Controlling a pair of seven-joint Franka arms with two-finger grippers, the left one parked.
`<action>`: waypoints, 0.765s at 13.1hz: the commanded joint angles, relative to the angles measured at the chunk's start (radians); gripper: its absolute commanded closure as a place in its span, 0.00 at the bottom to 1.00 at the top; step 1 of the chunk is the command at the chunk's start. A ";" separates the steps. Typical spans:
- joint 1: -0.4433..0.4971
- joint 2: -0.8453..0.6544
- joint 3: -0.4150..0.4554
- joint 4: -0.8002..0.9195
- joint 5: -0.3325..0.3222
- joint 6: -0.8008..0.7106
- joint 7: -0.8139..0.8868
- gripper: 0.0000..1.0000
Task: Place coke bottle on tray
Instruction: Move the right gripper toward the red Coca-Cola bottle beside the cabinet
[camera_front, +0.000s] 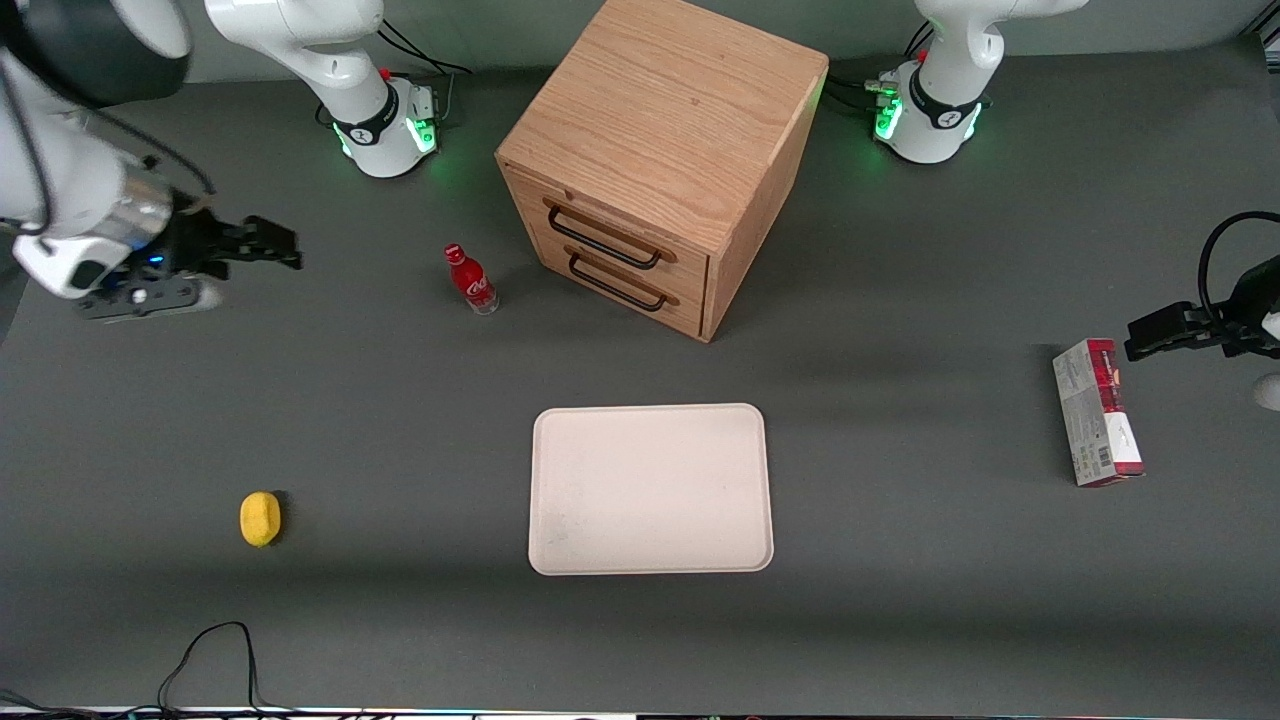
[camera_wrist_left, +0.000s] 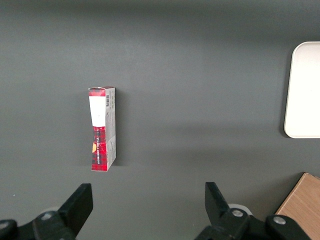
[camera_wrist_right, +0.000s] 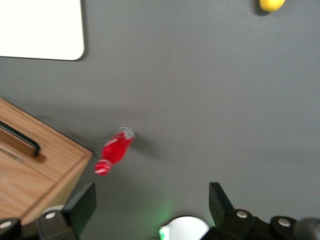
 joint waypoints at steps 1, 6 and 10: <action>0.126 -0.021 -0.002 0.015 0.021 -0.024 0.176 0.00; 0.240 -0.035 -0.002 0.008 0.035 -0.024 0.328 0.00; 0.240 -0.070 -0.006 -0.059 0.079 -0.012 0.336 0.00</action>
